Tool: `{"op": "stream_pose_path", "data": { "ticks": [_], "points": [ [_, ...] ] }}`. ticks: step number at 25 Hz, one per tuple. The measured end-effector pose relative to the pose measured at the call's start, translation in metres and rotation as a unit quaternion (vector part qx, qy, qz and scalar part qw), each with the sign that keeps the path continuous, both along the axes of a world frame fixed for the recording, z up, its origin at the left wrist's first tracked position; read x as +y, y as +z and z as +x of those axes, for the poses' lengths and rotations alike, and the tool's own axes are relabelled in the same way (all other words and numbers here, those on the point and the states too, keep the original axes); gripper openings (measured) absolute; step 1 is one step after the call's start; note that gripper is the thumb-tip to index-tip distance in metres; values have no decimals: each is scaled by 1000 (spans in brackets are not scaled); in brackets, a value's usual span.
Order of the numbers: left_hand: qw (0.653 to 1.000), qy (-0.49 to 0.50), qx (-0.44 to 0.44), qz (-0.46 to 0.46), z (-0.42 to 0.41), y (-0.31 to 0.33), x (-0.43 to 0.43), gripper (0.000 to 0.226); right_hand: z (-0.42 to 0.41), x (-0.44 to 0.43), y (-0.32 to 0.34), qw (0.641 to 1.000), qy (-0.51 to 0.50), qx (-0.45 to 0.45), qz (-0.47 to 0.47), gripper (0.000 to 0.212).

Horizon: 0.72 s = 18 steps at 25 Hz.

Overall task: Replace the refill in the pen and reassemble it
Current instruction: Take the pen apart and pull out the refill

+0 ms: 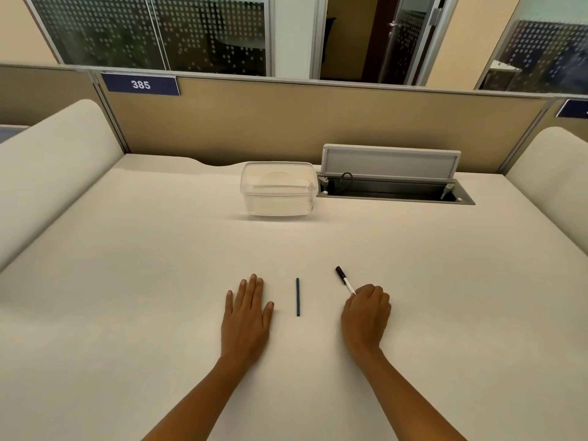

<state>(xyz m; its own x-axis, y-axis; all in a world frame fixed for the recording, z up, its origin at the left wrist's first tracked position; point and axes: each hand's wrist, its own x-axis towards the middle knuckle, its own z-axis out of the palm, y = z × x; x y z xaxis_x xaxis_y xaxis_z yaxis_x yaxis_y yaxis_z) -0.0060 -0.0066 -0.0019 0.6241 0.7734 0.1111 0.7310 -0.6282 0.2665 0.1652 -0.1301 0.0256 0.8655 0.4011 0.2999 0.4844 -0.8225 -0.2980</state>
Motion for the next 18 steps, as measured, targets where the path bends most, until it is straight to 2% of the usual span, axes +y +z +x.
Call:
{"op": "stream_pose_path", "data": {
  "ticks": [3, 6, 7, 10, 12, 14, 16, 18],
  "points": [
    [1000, 4, -8, -12, -1, 1, -2, 73, 5, 1, 3, 999, -14, 36, 14, 20],
    [999, 14, -34, -24, -2, 7, -9, 71, 7, 3, 5, 992, -19, 73, 98, 8],
    [997, 29, -53, -55, 0, 14, -12, 67, 6, 3, 10, 985, -8, 109, 134, 5],
    [971, 77, -155, -167, 9, 44, -18, 38, 0, -2, 30, 936, 23, 237, 261, 8],
    [948, 65, -213, -225, 17, 68, -25, 25, -7, -5, 46, 903, 32, 307, 299, 8],
    [905, 51, -254, -338, 25, 92, -30, 26, -19, -6, 64, 867, 43, 381, 318, 11],
    [829, 29, -291, -476, 33, 112, -35, 27, -33, -7, 79, 835, 71, 446, 314, 13],
    [758, 10, -325, -566, 39, 122, -35, 28, -45, -8, 90, 802, 109, 499, 309, 17]
  ]
}}
